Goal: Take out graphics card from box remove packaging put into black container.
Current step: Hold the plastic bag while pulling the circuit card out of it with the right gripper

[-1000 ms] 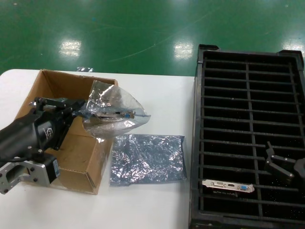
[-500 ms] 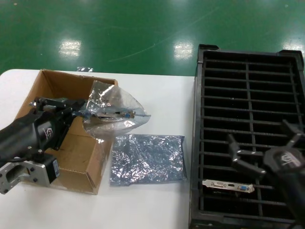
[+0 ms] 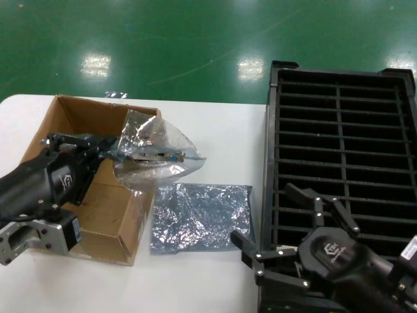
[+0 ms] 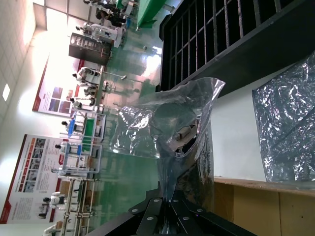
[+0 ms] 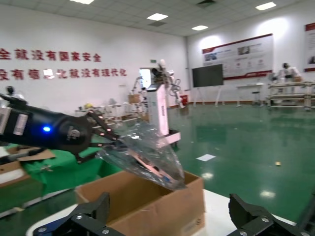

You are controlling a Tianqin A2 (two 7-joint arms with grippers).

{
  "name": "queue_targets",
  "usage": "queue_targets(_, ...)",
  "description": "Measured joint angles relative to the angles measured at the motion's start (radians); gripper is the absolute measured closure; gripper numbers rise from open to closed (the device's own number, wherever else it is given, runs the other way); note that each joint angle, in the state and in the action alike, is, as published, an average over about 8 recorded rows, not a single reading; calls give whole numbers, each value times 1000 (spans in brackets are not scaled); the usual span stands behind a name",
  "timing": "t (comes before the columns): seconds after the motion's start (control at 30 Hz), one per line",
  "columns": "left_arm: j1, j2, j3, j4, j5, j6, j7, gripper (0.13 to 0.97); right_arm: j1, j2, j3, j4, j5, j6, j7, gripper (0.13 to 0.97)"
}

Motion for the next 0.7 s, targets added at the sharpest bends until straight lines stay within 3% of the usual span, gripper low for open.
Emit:
queue_targets(0.17, 0, 0, 0, 0, 0, 0, 0, 958, 40, 11, -35, -2, -9, -16, 27, 278)
queue_targets(0.47, 0, 0, 0, 0, 0, 0, 0, 958, 114, 18, -106, 1, -42, -31, 76, 451)
queue_targets(0.7, 0, 0, 0, 0, 0, 0, 0, 958, 138, 28, -148, 22, -68, -41, 100, 642)
